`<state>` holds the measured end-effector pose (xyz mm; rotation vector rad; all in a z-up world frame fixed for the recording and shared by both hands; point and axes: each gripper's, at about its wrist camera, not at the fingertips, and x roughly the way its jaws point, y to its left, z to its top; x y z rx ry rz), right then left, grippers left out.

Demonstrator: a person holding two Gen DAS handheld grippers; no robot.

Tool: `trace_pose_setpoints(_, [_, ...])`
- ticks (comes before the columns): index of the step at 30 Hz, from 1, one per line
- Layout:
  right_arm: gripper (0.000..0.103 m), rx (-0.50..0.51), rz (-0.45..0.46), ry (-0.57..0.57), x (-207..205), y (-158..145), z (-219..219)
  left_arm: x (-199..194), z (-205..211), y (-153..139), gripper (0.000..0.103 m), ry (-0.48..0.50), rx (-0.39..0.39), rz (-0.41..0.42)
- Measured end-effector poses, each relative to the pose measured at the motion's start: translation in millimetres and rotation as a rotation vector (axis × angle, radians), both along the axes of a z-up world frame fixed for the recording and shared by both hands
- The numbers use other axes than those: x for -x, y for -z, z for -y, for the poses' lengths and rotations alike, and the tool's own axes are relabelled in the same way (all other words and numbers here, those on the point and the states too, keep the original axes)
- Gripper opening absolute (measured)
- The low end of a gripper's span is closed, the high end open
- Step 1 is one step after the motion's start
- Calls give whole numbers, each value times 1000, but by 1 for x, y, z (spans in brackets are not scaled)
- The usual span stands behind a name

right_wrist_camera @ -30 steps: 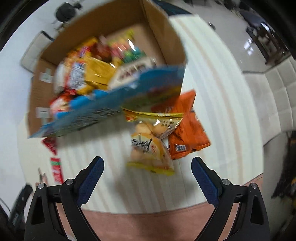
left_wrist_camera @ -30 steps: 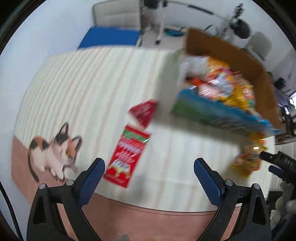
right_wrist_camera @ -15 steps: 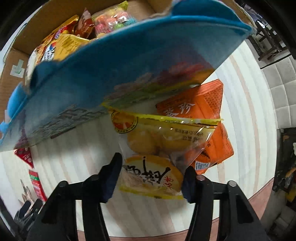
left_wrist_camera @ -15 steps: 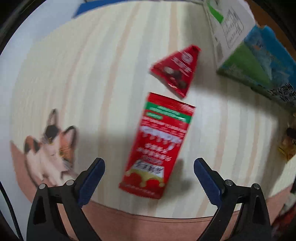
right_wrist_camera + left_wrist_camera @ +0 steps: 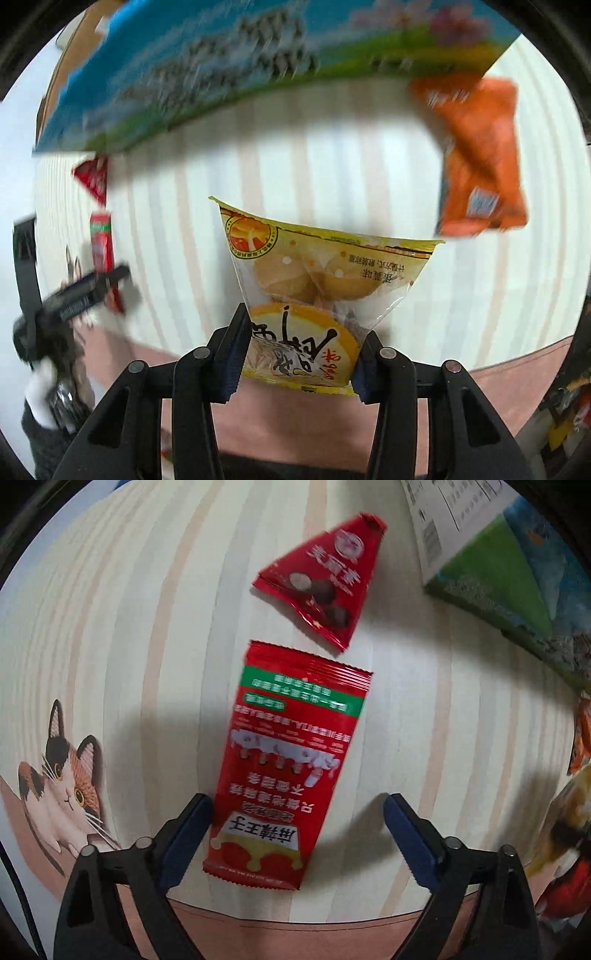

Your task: Organize snacks

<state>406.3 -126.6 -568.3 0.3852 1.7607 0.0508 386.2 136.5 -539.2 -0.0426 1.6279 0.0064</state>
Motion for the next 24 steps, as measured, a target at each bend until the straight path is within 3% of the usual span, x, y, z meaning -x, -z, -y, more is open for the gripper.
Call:
trace_pose_setpoints(3, [49, 4, -17, -26, 9, 1, -13, 0, -11, -7, 74, -17, -6, 15])
trace_pose_setpoints(5, [49, 4, -26, -30, 11, 4, -15, 3, -13, -12, 56, -18, -7, 22])
trace_pose_setpoints(6, [49, 3, -32, -37, 15, 6, -18, 2, -11, -16, 55, -18, -3, 20])
trace_pose_setpoints(17, [49, -4, -74, -72, 34, 24, -46, 73, 22, -17, 53, -45, 68, -69])
trace_pose_setpoints(20, [50, -12, -73, -51, 38, 26, -45, 92, 42, -16, 53, -12, 55, -82])
trace_pose_setpoints(24, [56, -22, -85, -7, 41, 33, -44, 91, 59, -15, 59, 47, -19, -59])
